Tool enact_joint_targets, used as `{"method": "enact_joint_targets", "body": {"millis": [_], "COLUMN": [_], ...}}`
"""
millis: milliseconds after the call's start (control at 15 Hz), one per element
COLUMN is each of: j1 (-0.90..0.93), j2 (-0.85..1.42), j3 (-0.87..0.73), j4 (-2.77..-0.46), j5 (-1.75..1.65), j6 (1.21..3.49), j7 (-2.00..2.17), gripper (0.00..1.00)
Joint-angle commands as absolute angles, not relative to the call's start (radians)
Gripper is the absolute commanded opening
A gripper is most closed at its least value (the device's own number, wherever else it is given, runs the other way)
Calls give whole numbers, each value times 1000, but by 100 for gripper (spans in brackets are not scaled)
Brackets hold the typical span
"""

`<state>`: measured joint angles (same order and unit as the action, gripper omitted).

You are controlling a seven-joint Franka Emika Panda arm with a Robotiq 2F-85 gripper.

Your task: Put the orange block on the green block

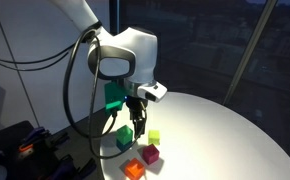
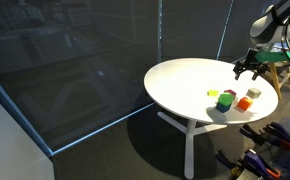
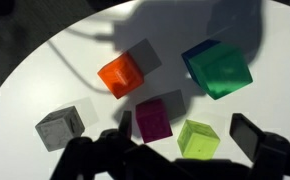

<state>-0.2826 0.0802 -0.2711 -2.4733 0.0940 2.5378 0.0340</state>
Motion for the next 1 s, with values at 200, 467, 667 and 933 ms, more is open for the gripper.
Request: {"method": "enact_joint_targets", "body": {"millis": [200,467,667,933], "j1": [-297,-314,-331,-349], "j2": [58,50,50,51], "j3": [-285,-302,-314,-321], "j4": [-2498,-2513,-2526,-2550], "j5": [90,88,90,94], "j6": [2557,2575,2595,2621], "j7": [-25,-92,-168,-284], "gripper": [100,100,100,100]}}
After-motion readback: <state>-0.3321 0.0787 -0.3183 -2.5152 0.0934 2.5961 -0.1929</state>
